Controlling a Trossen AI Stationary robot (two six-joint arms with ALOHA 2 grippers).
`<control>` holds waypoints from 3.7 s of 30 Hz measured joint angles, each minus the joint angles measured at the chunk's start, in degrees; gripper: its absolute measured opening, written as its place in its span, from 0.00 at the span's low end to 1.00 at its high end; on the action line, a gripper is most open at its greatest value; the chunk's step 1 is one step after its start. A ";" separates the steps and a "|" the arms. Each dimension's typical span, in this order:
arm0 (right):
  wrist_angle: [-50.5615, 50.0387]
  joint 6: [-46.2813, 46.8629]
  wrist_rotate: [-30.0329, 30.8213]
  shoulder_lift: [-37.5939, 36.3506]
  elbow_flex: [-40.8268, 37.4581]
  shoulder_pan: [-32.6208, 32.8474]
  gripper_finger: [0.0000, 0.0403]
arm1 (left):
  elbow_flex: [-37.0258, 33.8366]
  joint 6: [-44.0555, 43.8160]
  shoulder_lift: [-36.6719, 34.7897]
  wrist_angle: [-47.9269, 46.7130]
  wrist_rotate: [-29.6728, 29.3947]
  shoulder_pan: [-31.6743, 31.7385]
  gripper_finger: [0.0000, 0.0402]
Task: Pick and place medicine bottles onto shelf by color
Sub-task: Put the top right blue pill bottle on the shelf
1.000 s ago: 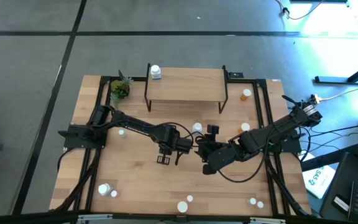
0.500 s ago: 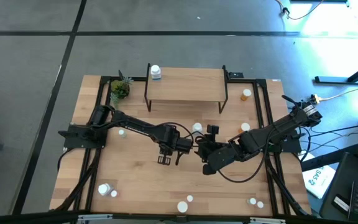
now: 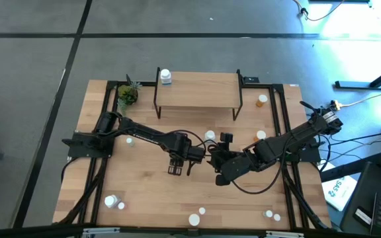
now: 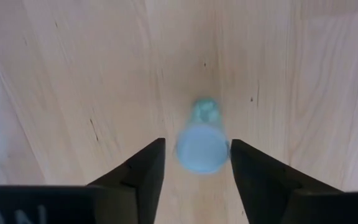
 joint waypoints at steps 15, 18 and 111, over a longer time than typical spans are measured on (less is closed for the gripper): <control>-0.01 -0.18 0.00 0.00 0.00 -0.01 0.50 | 0.00 -1.49 -1.13 0.25 0.00 0.00 0.52; 0.00 0.07 0.00 0.00 0.00 -0.02 0.50 | 0.15 -1.52 -2.33 0.55 -0.02 0.00 0.53; 31.08 -21.45 -23.03 22.36 0.04 -15.43 0.50 | 0.00 -39.21 -33.16 -20.72 -17.75 -32.70 0.52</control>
